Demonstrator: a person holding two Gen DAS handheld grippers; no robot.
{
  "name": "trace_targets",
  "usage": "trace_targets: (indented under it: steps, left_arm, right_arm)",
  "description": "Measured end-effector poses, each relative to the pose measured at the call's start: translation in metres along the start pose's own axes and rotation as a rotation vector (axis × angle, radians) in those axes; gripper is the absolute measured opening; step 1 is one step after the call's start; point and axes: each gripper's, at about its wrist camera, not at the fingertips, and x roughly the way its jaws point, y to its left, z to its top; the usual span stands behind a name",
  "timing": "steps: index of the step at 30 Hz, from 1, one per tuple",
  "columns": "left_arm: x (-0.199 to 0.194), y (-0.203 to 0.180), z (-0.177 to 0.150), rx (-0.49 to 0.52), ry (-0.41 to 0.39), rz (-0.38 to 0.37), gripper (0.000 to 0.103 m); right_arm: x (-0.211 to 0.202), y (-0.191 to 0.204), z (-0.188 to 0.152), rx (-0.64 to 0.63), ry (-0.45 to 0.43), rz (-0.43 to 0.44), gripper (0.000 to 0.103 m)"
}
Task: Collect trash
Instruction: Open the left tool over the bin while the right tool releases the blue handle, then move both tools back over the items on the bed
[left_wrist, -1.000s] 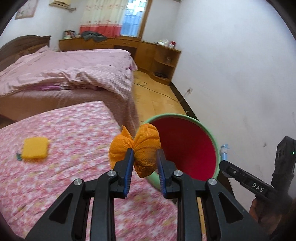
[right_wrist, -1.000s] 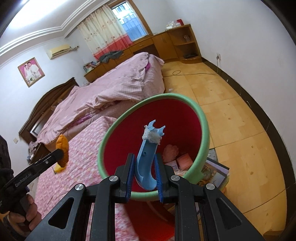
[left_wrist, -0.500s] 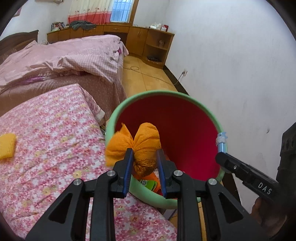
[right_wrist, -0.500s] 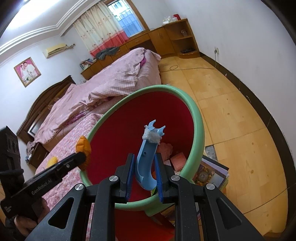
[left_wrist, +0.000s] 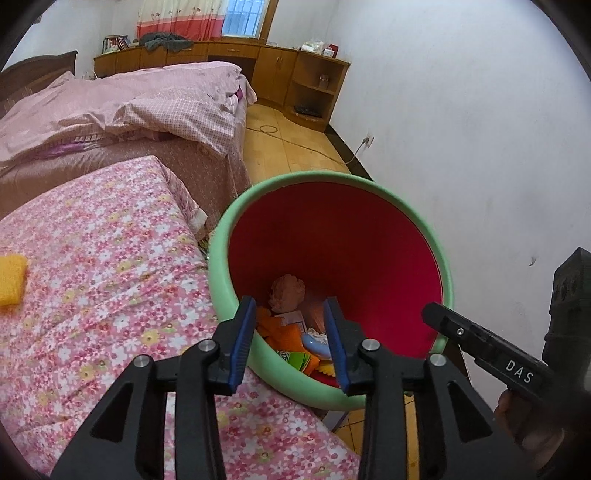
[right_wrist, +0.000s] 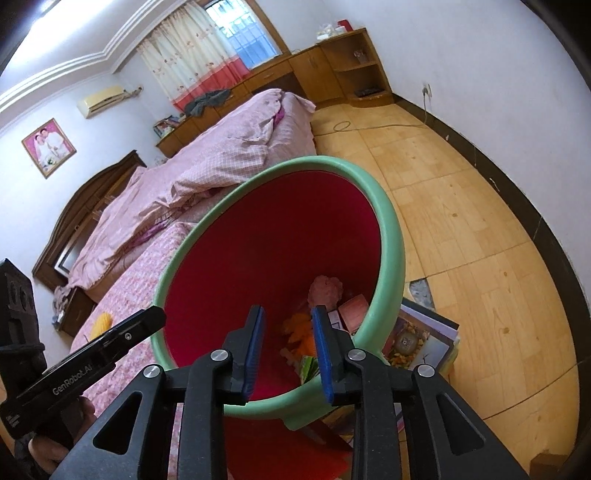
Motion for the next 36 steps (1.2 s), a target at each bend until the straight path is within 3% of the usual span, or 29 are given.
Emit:
trace_targets:
  steps: [4,11,21,36]
  left_arm:
    - [-0.011,0.008,0.001,-0.018,-0.013,0.019,0.042]
    - [-0.036,0.029,0.001,-0.052,-0.042,0.059,0.042]
    - [-0.074,0.08,0.0,-0.114,-0.089,0.154,0.042]
    - [-0.124,0.191,-0.009,-0.229,-0.138,0.323,0.042]
  right_arm:
    - [-0.003,0.006,0.003,-0.008,-0.004,0.015,0.031]
    - [-0.011,0.022,0.0,0.004,-0.007,0.025,0.05]
    - [-0.013,0.059,-0.005,-0.046,0.008,0.062,0.053]
    - [0.015,0.137,-0.006,-0.128,0.061,0.109,0.06]
